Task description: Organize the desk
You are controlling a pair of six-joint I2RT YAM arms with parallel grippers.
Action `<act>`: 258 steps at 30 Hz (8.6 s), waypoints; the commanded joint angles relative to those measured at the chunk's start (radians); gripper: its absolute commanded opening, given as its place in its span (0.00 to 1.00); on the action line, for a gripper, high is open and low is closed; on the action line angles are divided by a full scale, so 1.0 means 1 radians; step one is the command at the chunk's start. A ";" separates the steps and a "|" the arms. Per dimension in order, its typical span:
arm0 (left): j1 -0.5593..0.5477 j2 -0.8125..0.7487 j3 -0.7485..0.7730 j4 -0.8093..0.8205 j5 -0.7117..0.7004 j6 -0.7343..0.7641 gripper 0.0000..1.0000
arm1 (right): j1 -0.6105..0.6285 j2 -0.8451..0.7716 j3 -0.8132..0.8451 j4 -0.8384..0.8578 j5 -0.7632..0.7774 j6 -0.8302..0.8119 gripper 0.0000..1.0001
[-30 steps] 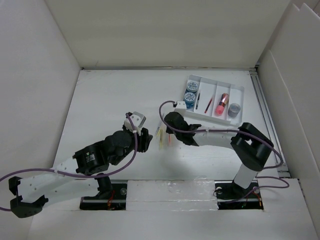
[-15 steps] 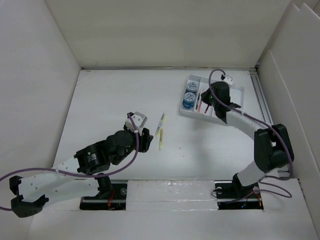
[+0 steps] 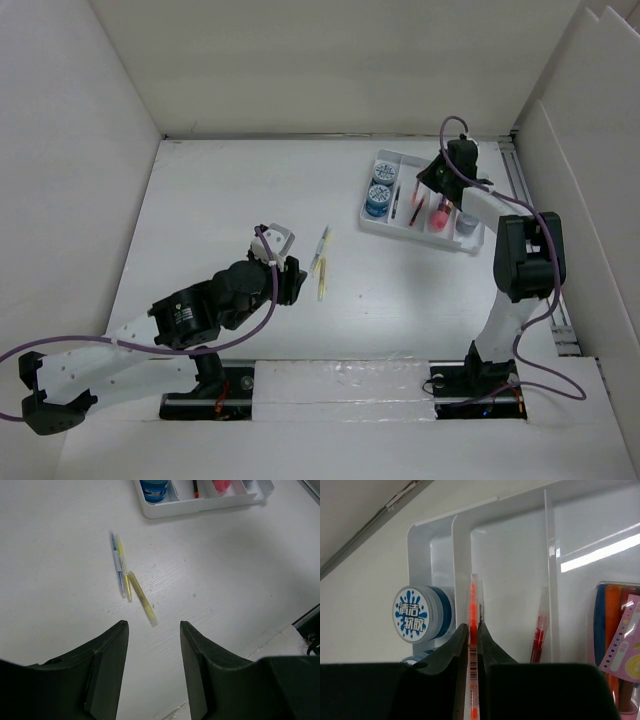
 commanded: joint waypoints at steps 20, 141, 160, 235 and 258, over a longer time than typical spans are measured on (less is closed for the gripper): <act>0.001 -0.008 0.004 0.020 0.014 0.009 0.42 | 0.467 -0.318 -0.305 0.144 0.191 0.013 0.00; 0.001 0.030 0.004 0.009 -0.003 0.003 0.43 | 0.822 0.003 -0.184 0.139 0.523 -0.007 0.42; 0.001 0.015 0.002 0.011 0.007 0.006 0.43 | 0.822 0.116 -0.055 0.056 0.551 -0.018 0.36; 0.001 -0.055 0.008 0.012 -0.029 -0.007 0.43 | 0.515 -0.148 -0.182 0.196 0.265 -0.087 0.00; 0.001 -0.181 -0.012 0.051 -0.022 0.003 0.44 | 0.784 0.243 0.126 -0.117 0.420 -0.065 0.44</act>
